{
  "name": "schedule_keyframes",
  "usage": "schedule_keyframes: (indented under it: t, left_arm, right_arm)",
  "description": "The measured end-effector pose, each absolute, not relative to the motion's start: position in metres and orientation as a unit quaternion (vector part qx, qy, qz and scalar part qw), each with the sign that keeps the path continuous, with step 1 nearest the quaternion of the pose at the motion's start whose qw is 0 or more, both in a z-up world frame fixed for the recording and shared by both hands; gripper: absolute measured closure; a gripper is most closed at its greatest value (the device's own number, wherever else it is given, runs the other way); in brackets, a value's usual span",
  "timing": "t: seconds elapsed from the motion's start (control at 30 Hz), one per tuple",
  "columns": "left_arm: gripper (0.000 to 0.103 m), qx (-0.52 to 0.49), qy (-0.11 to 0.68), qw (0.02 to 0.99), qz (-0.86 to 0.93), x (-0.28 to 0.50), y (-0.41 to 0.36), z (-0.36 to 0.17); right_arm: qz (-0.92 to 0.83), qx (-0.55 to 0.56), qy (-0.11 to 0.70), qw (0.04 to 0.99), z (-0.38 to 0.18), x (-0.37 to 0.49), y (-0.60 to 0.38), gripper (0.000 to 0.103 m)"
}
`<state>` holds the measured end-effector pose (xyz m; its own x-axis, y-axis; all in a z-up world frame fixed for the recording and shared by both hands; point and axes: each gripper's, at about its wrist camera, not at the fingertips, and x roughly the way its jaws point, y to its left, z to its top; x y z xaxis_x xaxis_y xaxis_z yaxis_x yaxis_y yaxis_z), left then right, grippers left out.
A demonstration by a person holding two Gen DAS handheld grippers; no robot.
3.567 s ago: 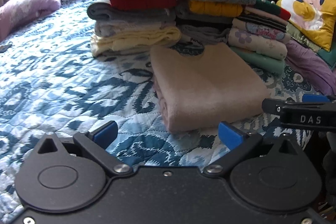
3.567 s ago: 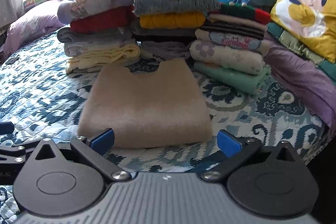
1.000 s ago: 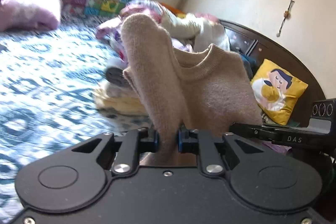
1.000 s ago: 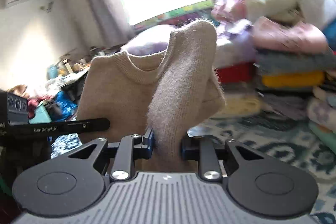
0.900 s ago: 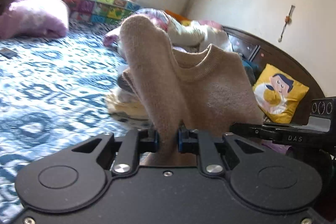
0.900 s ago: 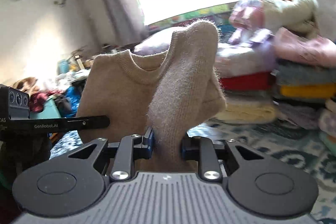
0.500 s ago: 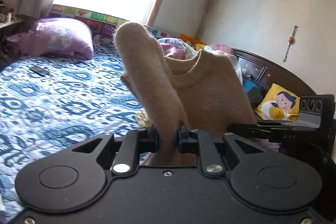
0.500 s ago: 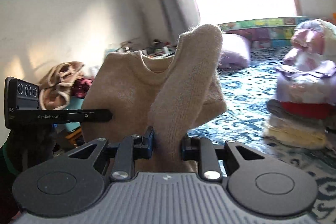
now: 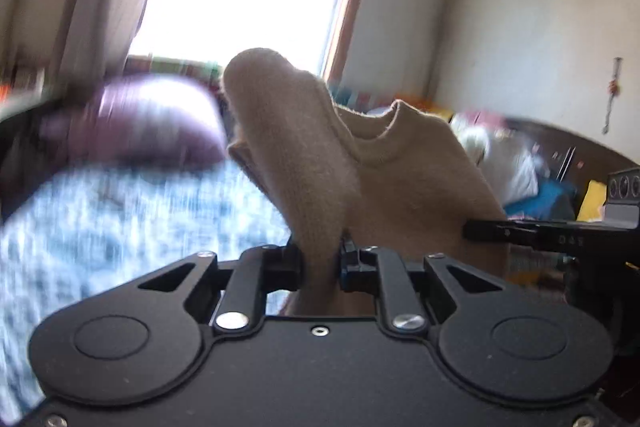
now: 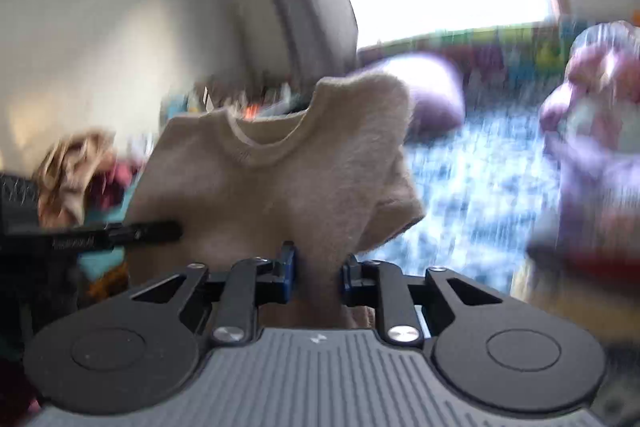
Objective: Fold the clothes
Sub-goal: 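Lift the beige sweater up off the bed with both grippers, then lower the sweater onto the open quilt and spread it with both grippers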
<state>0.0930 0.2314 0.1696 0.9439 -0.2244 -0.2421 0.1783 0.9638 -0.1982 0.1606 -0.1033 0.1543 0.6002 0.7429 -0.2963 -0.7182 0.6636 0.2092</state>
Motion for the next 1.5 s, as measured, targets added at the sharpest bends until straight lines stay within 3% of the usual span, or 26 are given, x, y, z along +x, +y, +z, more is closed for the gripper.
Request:
schedule_keyframes:
  t: [0.17,0.23,0.3,0.4,0.47,0.57,0.67,0.8,0.87,1.17,1.2,1.23,1.27,1.3,1.33,1.5]
  left_arm:
    - [0.088,-0.005,0.103,0.989,-0.104,0.089,0.226,0.160]
    - [0.086,0.029,0.153,0.982,-0.106,0.078,0.221,0.112]
    - [0.084,0.064,0.204,0.971,-0.108,0.066,0.217,0.064]
    - [0.066,0.138,0.332,0.922,-0.144,0.025,0.210,-0.031]
    - [0.063,0.153,0.392,0.894,-0.151,-0.002,0.212,-0.075]
    - [0.058,0.092,0.427,0.890,-0.132,-0.026,0.229,-0.097]
    - [0.049,-0.016,0.438,0.894,-0.095,-0.032,0.242,-0.092]
    - [0.044,-0.150,0.430,0.888,-0.065,-0.011,0.240,-0.086]
    - [0.040,-0.201,0.422,0.882,-0.057,-0.001,0.234,-0.084]
    - [0.038,-0.245,0.425,0.871,0.008,0.042,0.191,-0.097]
    - [0.038,-0.236,0.426,0.873,0.018,0.046,0.187,-0.099]
    - [0.048,-0.232,0.426,0.874,0.020,0.049,0.185,-0.103]
    - [0.075,-0.228,0.426,0.875,0.022,0.052,0.184,-0.106]
    - [0.081,-0.223,0.423,0.878,0.019,0.050,0.185,-0.103]
    - [0.090,-0.218,0.420,0.881,0.017,0.048,0.186,-0.100]
    - [0.093,-0.196,0.399,0.896,0.008,0.035,0.195,-0.082]
  right_arm:
    - [0.386,0.024,0.127,0.914,0.171,0.205,-0.086,0.086]
    - [0.382,-0.018,0.132,0.914,0.151,0.197,-0.081,0.086]
    - [0.387,-0.059,0.168,0.905,0.118,0.188,-0.079,0.078]
    - [0.416,-0.132,0.265,0.860,0.041,0.159,-0.086,0.057]
    - [0.429,-0.187,0.325,0.822,-0.014,0.129,-0.096,0.056]
    - [0.432,-0.227,0.397,0.777,-0.078,0.091,-0.118,0.056]
    - [0.429,-0.169,0.439,0.771,-0.095,0.086,-0.139,0.056]
    - [0.394,-0.045,0.450,0.800,-0.095,0.118,-0.160,0.038]
    - [0.354,-0.002,0.451,0.820,-0.098,0.140,-0.165,0.037]
    - [0.239,0.161,0.473,0.832,-0.139,0.231,-0.171,0.034]
    - [0.234,0.176,0.477,0.829,-0.144,0.239,-0.170,0.036]
    - [0.238,0.181,0.477,0.826,-0.146,0.241,-0.166,0.040]
    - [0.243,0.185,0.478,0.824,-0.148,0.244,-0.161,0.062]
    - [0.247,0.190,0.478,0.821,-0.150,0.246,-0.157,0.089]
    - [0.251,0.194,0.478,0.819,-0.152,0.248,-0.153,0.093]
    - [0.262,0.194,0.432,0.841,-0.120,0.220,-0.161,0.094]
